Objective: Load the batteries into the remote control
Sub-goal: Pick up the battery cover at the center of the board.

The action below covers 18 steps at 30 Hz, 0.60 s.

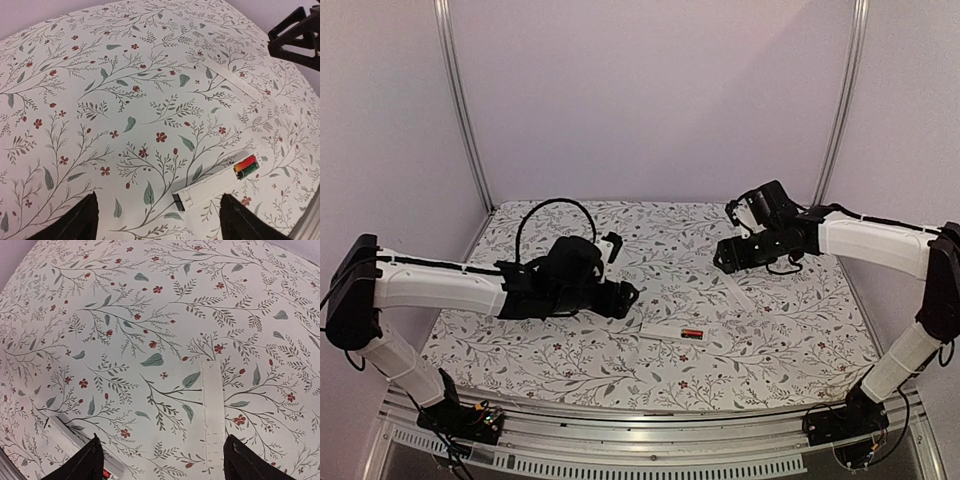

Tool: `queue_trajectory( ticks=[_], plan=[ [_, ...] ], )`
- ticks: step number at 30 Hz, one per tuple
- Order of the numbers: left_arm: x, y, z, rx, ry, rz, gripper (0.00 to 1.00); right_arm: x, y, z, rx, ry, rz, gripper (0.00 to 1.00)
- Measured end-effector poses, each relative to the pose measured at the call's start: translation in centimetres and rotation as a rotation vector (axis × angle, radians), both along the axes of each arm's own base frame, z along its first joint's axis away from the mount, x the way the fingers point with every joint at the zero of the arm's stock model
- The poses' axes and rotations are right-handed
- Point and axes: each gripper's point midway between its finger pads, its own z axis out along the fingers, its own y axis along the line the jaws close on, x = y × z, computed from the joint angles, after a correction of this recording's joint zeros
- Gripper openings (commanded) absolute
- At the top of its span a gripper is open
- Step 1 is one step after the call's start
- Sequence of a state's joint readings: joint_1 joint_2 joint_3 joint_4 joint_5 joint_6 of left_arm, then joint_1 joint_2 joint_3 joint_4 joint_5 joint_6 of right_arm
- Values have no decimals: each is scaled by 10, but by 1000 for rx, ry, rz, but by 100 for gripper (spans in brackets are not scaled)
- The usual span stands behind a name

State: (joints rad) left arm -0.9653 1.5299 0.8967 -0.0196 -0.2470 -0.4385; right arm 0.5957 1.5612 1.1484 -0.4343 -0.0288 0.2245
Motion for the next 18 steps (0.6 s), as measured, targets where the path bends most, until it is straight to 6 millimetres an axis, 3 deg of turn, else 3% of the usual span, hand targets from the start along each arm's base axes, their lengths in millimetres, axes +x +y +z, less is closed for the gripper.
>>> queue_trajectory(
  ticks=[4, 6, 9, 11, 18],
  plan=[
    [-2, 5, -8, 20, 9, 5, 84, 9, -17, -21, -146, 25, -37, 89],
    [-2, 5, -9, 21, 8, 5, 84, 18, -16, -34, -200, 44, -31, 76],
    [-1, 6, -9, 27, 3, 9, 84, 30, -14, -49, -243, 67, -21, 44],
    [0, 7, -8, 33, -4, 13, 84, 39, -13, -57, -258, 77, -17, 32],
    [11, 17, -14, 64, -11, 33, 84, 77, -13, -76, -255, 95, -22, 28]
  ],
)
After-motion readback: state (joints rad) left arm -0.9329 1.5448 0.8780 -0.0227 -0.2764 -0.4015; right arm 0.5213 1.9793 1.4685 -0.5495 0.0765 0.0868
